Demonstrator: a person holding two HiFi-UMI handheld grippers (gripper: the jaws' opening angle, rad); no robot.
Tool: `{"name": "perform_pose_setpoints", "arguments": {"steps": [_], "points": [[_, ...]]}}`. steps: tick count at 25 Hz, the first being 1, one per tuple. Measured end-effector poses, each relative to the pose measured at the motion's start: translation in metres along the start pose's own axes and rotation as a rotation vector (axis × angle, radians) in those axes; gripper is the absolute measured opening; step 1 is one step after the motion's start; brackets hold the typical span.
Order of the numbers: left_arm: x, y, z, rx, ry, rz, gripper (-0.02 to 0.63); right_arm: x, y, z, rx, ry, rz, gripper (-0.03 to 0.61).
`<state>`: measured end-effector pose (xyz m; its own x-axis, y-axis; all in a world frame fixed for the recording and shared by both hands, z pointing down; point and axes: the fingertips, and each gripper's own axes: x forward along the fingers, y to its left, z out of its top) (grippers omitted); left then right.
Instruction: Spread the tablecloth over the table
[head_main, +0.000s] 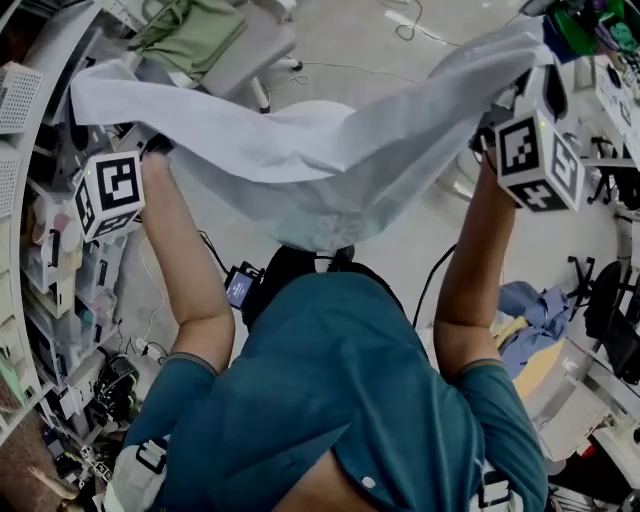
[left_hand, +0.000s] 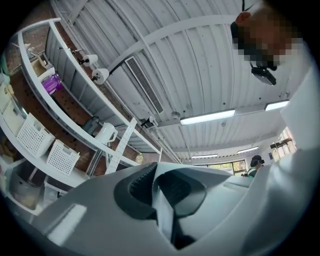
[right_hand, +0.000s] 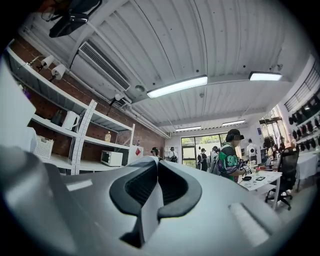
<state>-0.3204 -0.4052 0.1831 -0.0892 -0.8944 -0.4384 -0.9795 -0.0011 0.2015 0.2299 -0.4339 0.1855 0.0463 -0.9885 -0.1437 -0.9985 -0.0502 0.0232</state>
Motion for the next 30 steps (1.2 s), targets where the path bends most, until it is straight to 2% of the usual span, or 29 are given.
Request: {"name": "perform_pose_setpoints", "arguments": {"steps": [3, 7, 10, 13, 21, 30], "points": [[0.018, 0.009, -0.022, -0.020, 0.030, 0.000, -0.002, 0.020, -0.001, -0.011, -0.026, 0.032, -0.037, 0.014], [0.038, 0.009, -0.039, -0.035, 0.047, -0.018, -0.002, 0.042, -0.008, 0.004, -0.068, 0.006, -0.079, 0.014], [0.052, 0.012, -0.057, -0.040, 0.072, -0.023, -0.002, 0.064, -0.010, -0.006, -0.090, 0.012, -0.097, 0.014], [0.062, 0.019, -0.075, -0.037, 0.098, -0.024, -0.002, 0.087, -0.007, -0.041, -0.124, 0.068, -0.104, 0.014], [0.082, 0.037, -0.123, 0.002, 0.161, -0.016, -0.002, 0.108, 0.007, -0.145, -0.113, 0.250, -0.084, 0.014], [0.086, 0.075, -0.198, 0.057, 0.289, 0.046, -0.002, 0.119, 0.020, -0.221, -0.152, 0.364, -0.064, 0.015]]}}
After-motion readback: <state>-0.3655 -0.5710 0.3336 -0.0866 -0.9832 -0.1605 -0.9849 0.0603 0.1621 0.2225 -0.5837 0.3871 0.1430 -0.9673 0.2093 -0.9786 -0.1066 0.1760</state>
